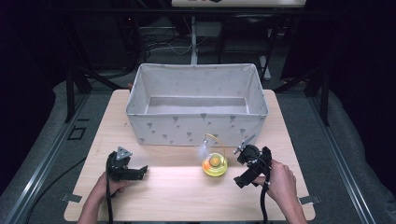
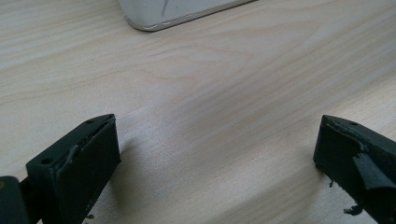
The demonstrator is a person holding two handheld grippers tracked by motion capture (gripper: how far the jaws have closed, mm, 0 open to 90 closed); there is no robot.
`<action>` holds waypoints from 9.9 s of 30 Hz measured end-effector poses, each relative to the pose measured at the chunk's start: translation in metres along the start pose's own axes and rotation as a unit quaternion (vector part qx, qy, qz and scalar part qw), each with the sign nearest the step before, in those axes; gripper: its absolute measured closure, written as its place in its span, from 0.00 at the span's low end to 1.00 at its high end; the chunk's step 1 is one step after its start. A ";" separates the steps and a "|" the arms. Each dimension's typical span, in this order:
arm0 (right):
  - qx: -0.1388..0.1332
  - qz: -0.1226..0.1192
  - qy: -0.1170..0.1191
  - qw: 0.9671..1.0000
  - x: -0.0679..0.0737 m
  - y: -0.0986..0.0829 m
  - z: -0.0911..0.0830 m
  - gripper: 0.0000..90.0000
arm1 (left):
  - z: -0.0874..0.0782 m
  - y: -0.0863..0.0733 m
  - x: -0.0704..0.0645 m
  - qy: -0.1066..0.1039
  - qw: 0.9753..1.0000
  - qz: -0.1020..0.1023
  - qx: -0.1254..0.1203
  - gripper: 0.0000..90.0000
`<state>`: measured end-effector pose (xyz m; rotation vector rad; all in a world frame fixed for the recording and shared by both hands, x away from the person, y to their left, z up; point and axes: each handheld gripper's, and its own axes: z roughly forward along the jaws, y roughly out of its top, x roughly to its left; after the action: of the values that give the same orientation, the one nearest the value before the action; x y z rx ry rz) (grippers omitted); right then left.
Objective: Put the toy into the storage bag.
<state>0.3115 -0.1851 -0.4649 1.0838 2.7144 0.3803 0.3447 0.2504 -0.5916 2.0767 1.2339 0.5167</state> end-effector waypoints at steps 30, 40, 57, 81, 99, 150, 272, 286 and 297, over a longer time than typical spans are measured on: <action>-0.016 -0.061 0.014 0.998 0.003 0.072 -0.013 0.35 | 0.000 0.000 0.000 0.000 1.000 0.000 0.000 0.00; 0.003 -0.084 -0.001 0.996 0.007 0.083 -0.017 0.67 | 0.000 0.000 0.000 0.000 1.000 0.000 0.000 0.00; 0.004 -0.096 0.009 0.995 0.011 0.087 -0.019 0.98 | 0.000 0.000 0.000 0.001 1.000 0.000 0.000 0.00; -0.011 -0.100 -0.014 0.995 0.016 0.092 -0.043 0.98 | 0.000 0.000 0.000 0.001 1.000 0.000 0.000 0.00; -0.021 -0.096 -0.024 0.995 0.010 0.097 -0.070 0.98 | 0.000 0.000 0.000 0.001 1.000 0.000 0.000 0.00; -0.048 -0.103 -0.037 0.993 0.000 0.125 -0.142 0.98 | 0.000 0.000 0.000 0.001 1.000 0.000 0.000 0.00; -0.037 0.062 -0.058 0.996 -0.151 0.190 -0.121 0.99 | 0.000 0.000 0.000 -0.002 1.000 -0.001 0.001 0.00; -0.027 0.075 -0.041 0.996 -0.154 0.173 -0.096 0.99 | 0.000 0.000 0.000 -0.002 1.000 0.000 0.002 0.00; -0.009 0.082 -0.027 0.996 -0.155 0.156 -0.079 0.99 | 0.000 0.000 0.000 -0.002 1.000 0.000 0.002 0.00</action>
<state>0.5014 -0.1974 -0.3293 1.2968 2.5773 0.3937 0.3447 0.2506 -0.5912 2.0801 1.2346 0.5106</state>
